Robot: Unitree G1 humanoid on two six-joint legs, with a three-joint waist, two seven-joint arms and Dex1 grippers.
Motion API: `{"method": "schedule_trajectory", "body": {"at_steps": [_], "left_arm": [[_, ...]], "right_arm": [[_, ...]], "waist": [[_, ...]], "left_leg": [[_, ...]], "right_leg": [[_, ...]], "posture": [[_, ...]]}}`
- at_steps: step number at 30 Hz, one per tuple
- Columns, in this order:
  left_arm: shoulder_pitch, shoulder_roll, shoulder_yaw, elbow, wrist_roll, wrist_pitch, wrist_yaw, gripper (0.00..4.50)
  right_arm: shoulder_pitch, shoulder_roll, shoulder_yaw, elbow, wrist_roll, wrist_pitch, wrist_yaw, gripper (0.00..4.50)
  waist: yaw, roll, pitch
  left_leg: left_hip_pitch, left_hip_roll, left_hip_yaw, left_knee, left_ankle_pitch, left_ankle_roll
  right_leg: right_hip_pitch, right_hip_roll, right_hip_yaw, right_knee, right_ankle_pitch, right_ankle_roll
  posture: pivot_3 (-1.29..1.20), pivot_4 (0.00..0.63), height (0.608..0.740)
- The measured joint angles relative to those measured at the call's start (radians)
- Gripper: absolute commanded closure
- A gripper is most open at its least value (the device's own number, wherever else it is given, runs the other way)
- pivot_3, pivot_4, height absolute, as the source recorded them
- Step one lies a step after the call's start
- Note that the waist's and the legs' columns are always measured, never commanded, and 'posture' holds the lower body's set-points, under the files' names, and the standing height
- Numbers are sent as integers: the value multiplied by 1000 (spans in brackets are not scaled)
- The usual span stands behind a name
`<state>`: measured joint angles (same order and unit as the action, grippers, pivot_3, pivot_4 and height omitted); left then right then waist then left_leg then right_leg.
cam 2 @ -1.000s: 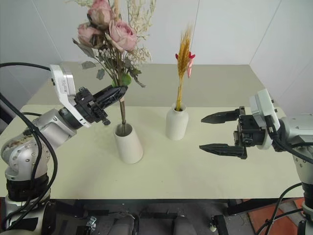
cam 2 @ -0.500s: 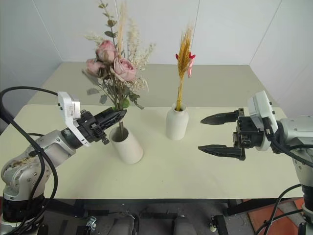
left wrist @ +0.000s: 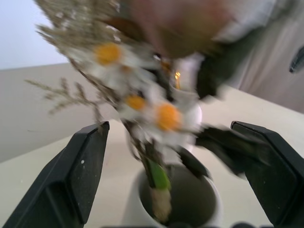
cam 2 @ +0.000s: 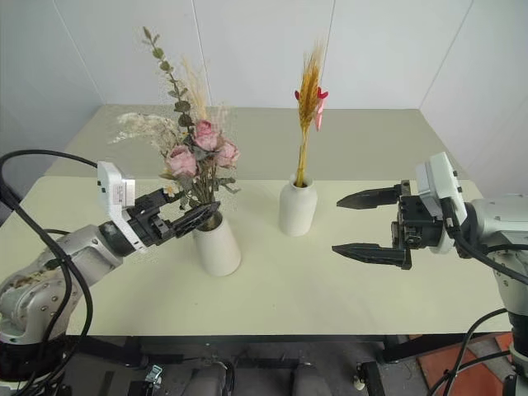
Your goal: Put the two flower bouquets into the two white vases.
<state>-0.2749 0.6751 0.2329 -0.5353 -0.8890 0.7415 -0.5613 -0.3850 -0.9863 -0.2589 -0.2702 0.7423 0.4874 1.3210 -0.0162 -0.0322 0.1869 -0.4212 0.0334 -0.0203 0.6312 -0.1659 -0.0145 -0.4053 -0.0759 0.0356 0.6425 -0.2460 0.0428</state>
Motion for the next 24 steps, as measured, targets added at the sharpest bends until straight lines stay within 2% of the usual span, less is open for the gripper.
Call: {"method": "schedule_trajectory", "body": {"at_steps": [4,9,18,24], "left_arm": [[90,152,96,4,-3,-10,-174,23],[158,281,252,59,-15,-25,-356,23],[236,404,420,122,-48,-39,-622,23],[244,426,434,160,-20,-43,-671,23]], "right_arm": [[10,0,-5,1,0,0,5,0],[24,-1,-11,4,0,0,11,0],[102,-24,-57,8,-4,1,1,0],[153,-36,-121,4,-4,5,-21,0]], "waist": [[2,0,0],[6,0,0],[4,0,0],[4,0,0]], "left_leg": [[0,0,1,0,0,0],[0,1,1,-1,0,0],[0,1,3,-3,0,0],[0,2,4,-3,0,0]], "right_leg": [[0,0,0,0,0,-1],[-1,-1,-1,-1,-2,-2],[-3,-1,0,-1,-3,-3],[-3,-1,1,-1,-4,-6]], "posture": [[0,150,740],[0,150,740],[0,150,740],[0,150,740]]}}
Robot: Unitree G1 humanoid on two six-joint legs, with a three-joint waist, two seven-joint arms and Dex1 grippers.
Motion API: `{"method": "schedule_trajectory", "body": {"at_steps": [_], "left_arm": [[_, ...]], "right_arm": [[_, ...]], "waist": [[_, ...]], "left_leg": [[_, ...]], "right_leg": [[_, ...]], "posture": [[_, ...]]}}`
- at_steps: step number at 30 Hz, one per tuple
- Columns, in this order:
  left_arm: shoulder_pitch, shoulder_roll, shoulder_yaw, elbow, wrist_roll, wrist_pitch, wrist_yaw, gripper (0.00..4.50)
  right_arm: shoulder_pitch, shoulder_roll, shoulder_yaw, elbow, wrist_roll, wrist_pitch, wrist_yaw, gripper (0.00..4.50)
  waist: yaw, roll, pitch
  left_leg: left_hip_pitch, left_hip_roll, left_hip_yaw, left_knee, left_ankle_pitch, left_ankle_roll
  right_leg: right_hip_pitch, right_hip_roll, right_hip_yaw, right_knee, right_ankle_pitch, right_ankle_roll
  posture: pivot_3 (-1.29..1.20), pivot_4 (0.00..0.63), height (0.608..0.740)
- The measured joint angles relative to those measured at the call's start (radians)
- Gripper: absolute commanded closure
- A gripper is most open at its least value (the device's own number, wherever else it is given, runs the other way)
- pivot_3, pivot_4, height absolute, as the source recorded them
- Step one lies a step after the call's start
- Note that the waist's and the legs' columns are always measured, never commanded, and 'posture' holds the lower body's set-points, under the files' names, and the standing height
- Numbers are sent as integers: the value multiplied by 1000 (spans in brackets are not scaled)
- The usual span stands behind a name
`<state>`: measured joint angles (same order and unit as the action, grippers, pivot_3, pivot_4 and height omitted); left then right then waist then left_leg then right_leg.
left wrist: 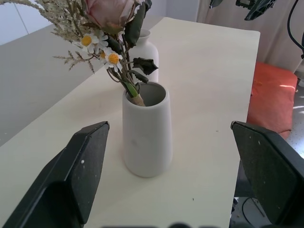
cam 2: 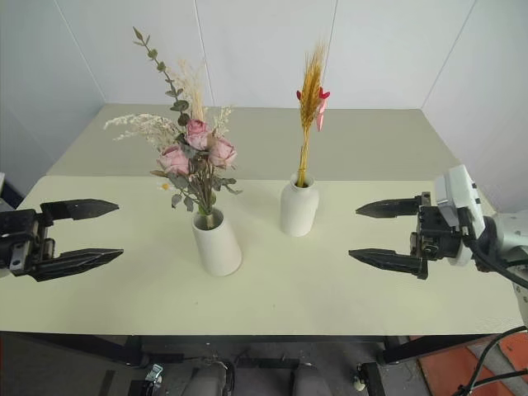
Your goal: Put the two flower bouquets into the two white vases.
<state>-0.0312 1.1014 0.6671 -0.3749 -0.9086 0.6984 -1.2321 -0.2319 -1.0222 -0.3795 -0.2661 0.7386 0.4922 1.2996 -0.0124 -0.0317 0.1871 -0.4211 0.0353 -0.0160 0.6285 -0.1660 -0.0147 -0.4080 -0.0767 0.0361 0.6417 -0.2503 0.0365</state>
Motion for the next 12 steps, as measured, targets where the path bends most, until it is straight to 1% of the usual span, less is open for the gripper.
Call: {"method": "schedule_trajectory", "body": {"at_steps": [7,12], "left_arm": [[-21,0,-6,14,8,-5,-5,23],[-38,-3,-17,9,6,-5,-1,23]], "right_arm": [[32,-19,-37,0,0,1,-15,0],[35,-24,-39,2,-4,1,-16,0]], "waist": [[0,0,0],[-1,0,0]], "left_leg": [[0,0,1,0,0,0],[0,0,1,0,0,0]], "right_leg": [[-1,0,1,0,1,2],[-1,0,1,0,2,3]], "posture": [[0,150,740],[0,150,740]]}}
